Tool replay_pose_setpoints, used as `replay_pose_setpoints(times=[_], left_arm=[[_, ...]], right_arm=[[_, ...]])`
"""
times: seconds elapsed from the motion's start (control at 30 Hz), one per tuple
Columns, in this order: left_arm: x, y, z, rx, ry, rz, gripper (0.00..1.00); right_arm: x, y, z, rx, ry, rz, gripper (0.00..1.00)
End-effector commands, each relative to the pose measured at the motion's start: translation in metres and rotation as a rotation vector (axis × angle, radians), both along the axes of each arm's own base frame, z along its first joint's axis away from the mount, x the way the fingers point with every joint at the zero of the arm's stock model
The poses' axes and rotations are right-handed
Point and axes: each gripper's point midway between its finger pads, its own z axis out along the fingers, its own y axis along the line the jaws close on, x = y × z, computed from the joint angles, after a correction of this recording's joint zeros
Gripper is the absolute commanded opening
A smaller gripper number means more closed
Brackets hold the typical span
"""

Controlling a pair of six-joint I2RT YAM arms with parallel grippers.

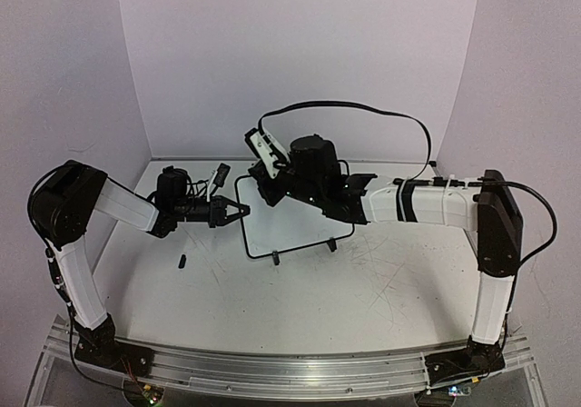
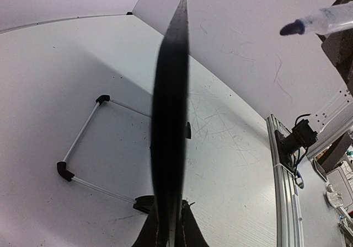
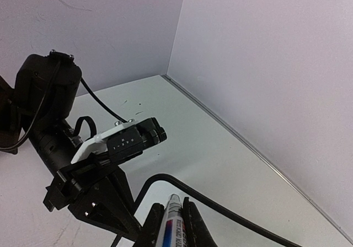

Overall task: Write a sentence on the whiteboard
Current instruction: Hold the whiteboard at the center of the board, then write a sentence on the whiteboard.

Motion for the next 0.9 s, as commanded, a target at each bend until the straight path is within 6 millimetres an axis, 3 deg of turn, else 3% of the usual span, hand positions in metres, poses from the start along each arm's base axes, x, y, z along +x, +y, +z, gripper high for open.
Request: replay_pose_setpoints(times=[0.0, 0.2, 0.87], left_arm=[[0.016, 0.006, 0.007, 0.032, -0.081, 0.09, 0.0], [0.015, 0.007, 0.004, 0.04, -0.075, 0.095, 0.0], [0.017, 0.007, 0.006, 0.045, -0.072, 0.093, 0.0]], right_arm=[[-0.001, 0.006, 0.016, 0.059, -0.04, 0.021, 0.0], [-0.012, 0.012, 0.002, 0.025, -0.008, 0.078, 0.0], [0.001, 0.01, -0.014, -0.016, 0.006, 0.005, 0.0]])
